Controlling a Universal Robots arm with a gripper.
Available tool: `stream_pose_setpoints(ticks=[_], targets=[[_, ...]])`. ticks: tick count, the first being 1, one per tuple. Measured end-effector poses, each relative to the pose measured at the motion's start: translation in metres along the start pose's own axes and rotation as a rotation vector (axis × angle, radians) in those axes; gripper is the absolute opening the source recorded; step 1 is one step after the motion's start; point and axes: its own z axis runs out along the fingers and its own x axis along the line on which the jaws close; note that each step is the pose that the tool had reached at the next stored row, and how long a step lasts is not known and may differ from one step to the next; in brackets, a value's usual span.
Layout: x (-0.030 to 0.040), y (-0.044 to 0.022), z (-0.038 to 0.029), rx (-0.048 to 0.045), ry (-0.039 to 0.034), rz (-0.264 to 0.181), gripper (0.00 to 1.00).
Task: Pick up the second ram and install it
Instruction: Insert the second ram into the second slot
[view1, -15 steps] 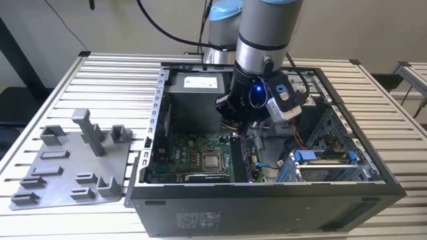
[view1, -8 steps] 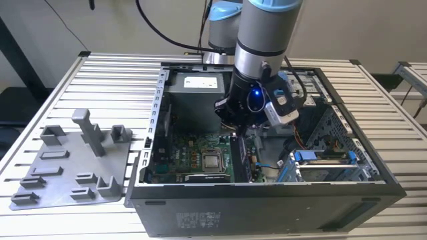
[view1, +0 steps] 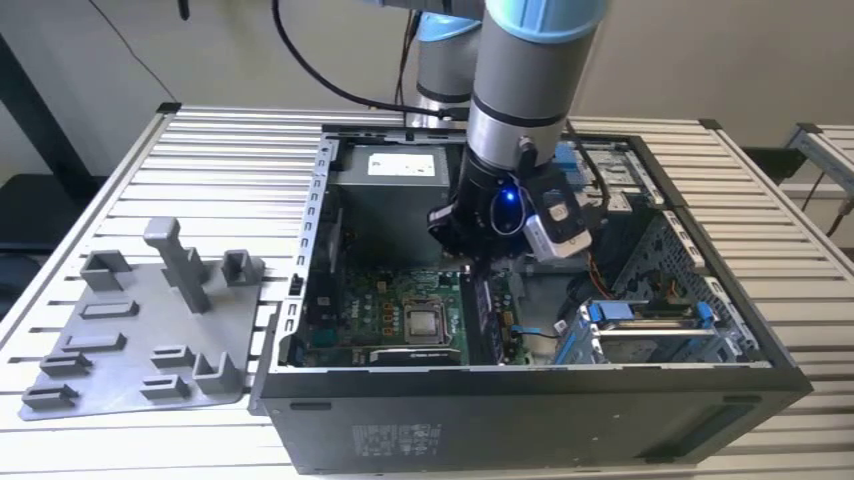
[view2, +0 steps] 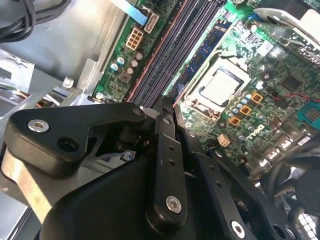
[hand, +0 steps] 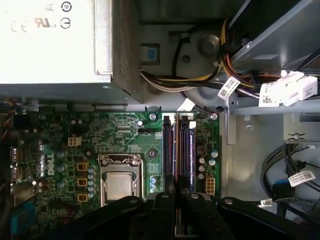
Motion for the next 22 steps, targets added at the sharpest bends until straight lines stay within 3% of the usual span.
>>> stream_pose_setpoints(ticks=[13,18,22], targets=[[0.0002,-0.0009,0.0164,0.0005,0.0089,0.011,0.14],[0.0003,-0.0016,0.0217,0.0006,0.0192,0.012,0.14],[0.0003,-0.0027,0.0276,0.0006,0.0194,0.012,0.14]])
